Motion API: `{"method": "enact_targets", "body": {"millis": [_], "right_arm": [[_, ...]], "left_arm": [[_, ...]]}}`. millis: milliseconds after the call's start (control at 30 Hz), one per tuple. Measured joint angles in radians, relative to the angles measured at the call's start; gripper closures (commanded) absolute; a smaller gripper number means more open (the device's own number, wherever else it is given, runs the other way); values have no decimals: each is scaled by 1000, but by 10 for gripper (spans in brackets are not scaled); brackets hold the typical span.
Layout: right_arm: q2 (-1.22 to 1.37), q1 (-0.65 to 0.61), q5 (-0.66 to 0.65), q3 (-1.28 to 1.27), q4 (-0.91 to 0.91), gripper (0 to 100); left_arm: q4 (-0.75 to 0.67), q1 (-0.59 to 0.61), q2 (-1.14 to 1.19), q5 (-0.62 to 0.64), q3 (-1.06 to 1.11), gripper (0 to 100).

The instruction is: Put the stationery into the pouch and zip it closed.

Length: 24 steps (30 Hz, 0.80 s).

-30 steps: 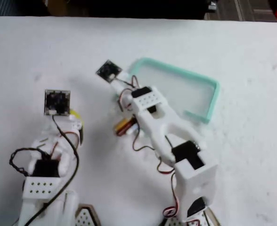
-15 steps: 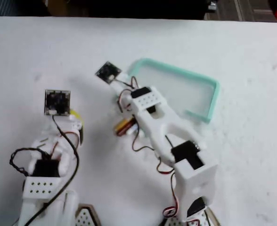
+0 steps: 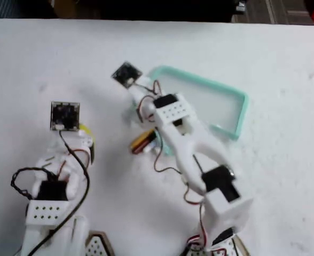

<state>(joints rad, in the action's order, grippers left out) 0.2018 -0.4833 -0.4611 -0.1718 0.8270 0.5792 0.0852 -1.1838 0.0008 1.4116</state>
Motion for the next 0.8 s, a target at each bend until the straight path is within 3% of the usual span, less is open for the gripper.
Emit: {"method": "enact_targets", "body": {"millis": [367,533,800], "right_arm": [[-407,18,0,0,175,981],[-609,51,0,-2,178,981],[-789,216,0,-2,69,981]], "left_arm": [[0,0,0,0,0,972],[0,0,0,0,0,972],[0,0,0,0,0,972]]}}
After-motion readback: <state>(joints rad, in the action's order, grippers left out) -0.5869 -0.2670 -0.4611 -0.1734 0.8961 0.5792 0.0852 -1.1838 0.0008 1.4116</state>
